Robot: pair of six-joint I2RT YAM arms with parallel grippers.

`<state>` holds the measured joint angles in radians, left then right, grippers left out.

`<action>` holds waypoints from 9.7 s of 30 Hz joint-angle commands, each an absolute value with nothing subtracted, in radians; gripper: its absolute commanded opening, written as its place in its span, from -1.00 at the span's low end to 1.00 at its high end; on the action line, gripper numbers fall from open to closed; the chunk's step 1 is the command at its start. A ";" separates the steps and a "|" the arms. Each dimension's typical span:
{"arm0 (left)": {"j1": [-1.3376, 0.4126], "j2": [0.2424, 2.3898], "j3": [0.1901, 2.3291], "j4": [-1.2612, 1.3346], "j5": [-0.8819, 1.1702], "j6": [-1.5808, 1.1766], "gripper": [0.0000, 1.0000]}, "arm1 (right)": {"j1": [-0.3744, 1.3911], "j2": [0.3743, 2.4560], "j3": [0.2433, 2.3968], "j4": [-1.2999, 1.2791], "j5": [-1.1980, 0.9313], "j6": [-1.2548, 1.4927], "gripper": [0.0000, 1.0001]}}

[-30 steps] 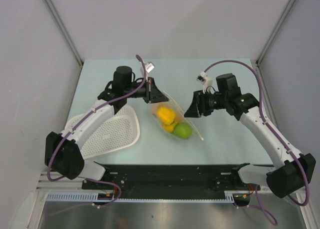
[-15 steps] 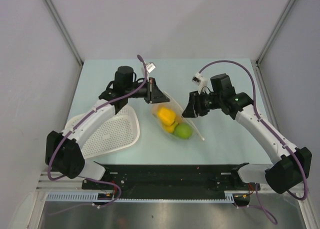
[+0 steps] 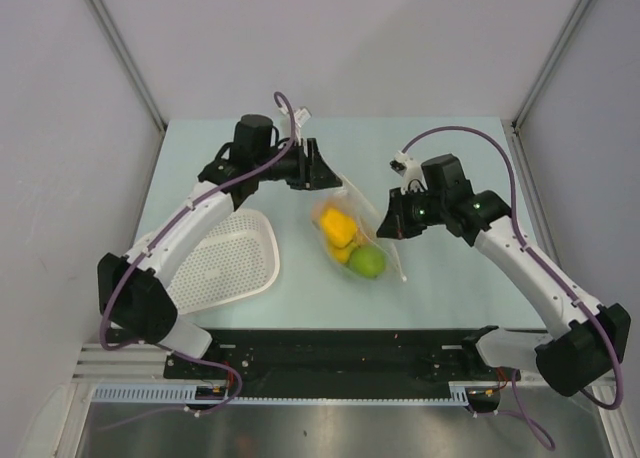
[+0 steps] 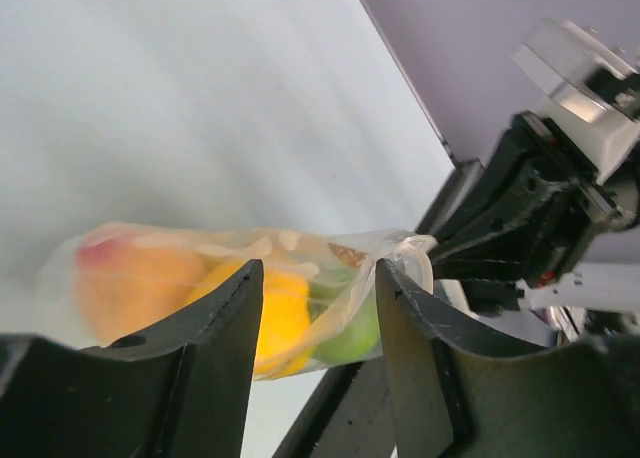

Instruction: Open the zip-top bag and remove the fake food

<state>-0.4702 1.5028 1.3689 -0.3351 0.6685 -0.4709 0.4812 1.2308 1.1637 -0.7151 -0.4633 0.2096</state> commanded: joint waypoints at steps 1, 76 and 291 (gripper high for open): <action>-0.485 1.412 1.460 -0.451 0.456 -0.403 0.07 | 0.483 1.141 1.241 -0.767 -0.365 0.248 -1.00; -0.833 1.257 0.796 -0.179 0.410 -0.316 0.28 | 0.649 1.178 1.068 -0.495 -0.465 0.621 -1.00; -0.939 1.557 1.210 -0.358 0.245 -0.485 -0.36 | 0.523 1.020 1.025 -0.615 -0.448 0.545 -1.00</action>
